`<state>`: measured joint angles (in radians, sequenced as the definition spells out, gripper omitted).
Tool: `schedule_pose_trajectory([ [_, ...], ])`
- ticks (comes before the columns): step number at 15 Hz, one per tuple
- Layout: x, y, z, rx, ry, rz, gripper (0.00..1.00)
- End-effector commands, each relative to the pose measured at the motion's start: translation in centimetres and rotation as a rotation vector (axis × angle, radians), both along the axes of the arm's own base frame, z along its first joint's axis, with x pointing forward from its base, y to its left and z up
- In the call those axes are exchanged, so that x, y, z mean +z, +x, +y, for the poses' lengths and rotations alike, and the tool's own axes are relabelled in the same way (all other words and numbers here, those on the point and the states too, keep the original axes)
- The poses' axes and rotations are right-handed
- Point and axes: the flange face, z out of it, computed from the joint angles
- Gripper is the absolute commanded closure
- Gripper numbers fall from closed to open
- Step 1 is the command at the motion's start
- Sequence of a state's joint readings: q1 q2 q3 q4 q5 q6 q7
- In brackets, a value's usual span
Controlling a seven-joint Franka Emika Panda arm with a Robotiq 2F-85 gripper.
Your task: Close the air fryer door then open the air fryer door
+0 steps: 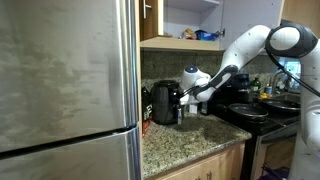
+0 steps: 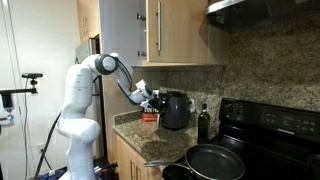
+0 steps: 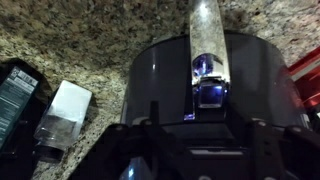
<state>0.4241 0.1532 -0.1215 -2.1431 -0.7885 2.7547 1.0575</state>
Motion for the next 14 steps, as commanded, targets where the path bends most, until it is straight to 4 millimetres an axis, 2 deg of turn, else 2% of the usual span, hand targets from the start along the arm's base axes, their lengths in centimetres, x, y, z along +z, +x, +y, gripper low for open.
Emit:
schedule_pose_trajectory([
  [1, -0.3, 0.8, -1.0, 0.033, 0.012, 0.038, 0.62],
  [5, -0.8, 1.2, -0.8, 0.066, 0.033, 0.079, 0.91],
  [6, -0.6, 1.4, -0.9, 0.061, 0.021, 0.090, 0.44],
  [8, -0.7, 1.6, -1.5, 0.042, -0.015, 0.107, 0.39],
  [13, -2.8, 2.1, -1.9, 0.053, -0.034, 0.160, 0.02],
  [14, -3.2, 2.3, -2.1, 0.061, -0.033, 0.165, 0.01],
])
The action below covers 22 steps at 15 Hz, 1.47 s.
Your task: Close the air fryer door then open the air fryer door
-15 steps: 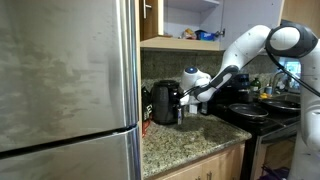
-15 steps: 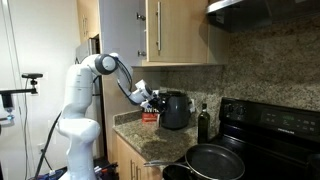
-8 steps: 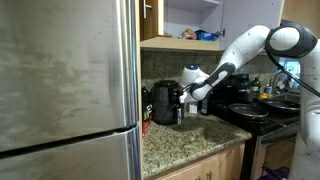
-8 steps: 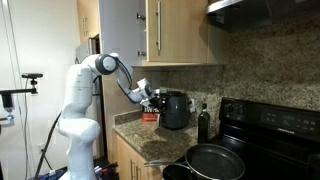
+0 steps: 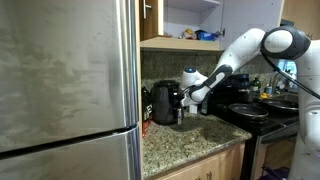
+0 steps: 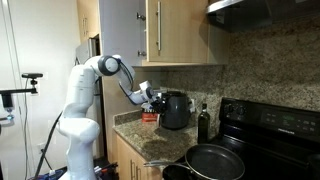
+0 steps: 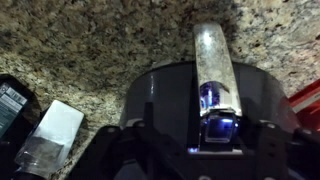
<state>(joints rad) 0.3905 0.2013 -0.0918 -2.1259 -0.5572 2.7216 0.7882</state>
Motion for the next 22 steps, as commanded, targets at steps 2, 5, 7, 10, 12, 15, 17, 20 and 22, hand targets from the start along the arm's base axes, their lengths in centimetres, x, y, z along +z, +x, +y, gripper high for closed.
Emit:
schedule_pose_trajectory([
  [2, -1.6, 1.4, -1.3, 0.038, -0.024, 0.036, 0.32],
  [5, -1.7, 1.6, -1.0, 0.073, -0.026, 0.032, 0.36],
  [7, -1.6, 1.5, -0.7, 0.090, -0.026, 0.027, 0.51],
  [10, -1.4, 1.4, -0.3, 0.112, -0.027, 0.013, 0.71],
  [12, -1.3, 1.3, 0.0, 0.127, -0.020, -0.002, 0.85],
  [15, -1.2, 1.2, 0.0, 0.144, -0.006, -0.023, 0.91],
  [17, -1.4, 0.9, -0.1, 0.151, 0.000, -0.014, 0.91],
  [20, -1.1, -0.3, 0.1, 0.179, 0.024, 0.033, 0.91],
  [22, -0.8, -0.6, -0.2, 0.209, 0.052, 0.047, 0.91],
])
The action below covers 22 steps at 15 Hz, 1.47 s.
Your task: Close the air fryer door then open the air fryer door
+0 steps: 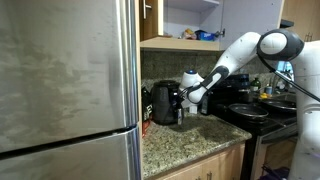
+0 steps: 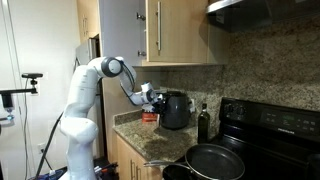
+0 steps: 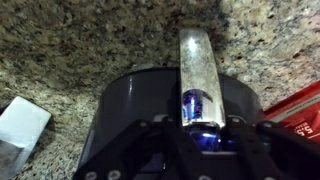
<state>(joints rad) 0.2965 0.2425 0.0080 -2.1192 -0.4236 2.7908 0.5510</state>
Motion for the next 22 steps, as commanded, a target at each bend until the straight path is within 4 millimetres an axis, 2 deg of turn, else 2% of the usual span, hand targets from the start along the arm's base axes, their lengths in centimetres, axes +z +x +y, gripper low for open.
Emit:
schedule_pose_trajectory([
  [1, 0.5, -1.3, -0.8, 0.074, 0.032, 0.028, 0.91],
  [7, 0.9, -2.3, -1.1, 0.097, 0.038, 0.067, 0.91],
  [13, 1.5, -6.0, -0.6, 0.079, 0.000, 0.093, 0.91],
  [17, 0.4, -5.9, -1.3, 0.029, -0.027, 0.076, 0.91],
  [18, 0.4, -5.4, -1.4, -0.001, -0.030, 0.042, 0.69],
  [19, 0.5, -5.3, -1.5, -0.019, -0.037, 0.012, 0.41],
  [20, 0.9, -5.6, -1.2, -0.031, -0.036, -0.023, 0.40],
  [22, 2.2, -6.5, -1.0, -0.071, -0.047, -0.067, 0.27],
])
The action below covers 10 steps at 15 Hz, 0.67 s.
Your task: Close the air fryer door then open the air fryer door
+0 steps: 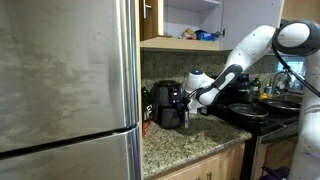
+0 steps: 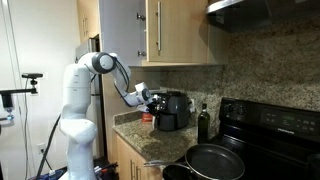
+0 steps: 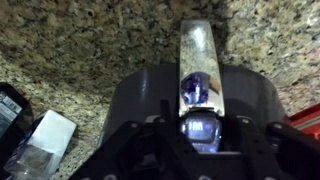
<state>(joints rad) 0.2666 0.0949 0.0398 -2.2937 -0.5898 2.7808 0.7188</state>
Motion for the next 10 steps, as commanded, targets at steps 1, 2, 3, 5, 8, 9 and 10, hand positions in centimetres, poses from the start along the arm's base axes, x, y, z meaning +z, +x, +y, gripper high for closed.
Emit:
schedule_pose_trajectory([
  [1, 2.1, -2.0, 0.4, -0.039, 0.005, -0.047, 0.19],
  [2, 2.7, -2.9, 0.7, -0.038, 0.011, -0.047, 0.13],
  [3, 3.3, -3.9, 1.1, -0.016, 0.029, -0.034, 0.05],
  [5, 4.9, -5.8, 1.7, -0.002, 0.055, -0.029, 0.00],
  [8, 8.8, -8.7, 1.4, -0.007, 0.029, -0.117, 0.00],
  [9, 10.1, -9.5, 1.0, -0.019, 0.014, -0.163, 0.00],
  [10, 11.1, -10.0, 0.7, -0.038, 0.013, -0.204, 0.00],
])
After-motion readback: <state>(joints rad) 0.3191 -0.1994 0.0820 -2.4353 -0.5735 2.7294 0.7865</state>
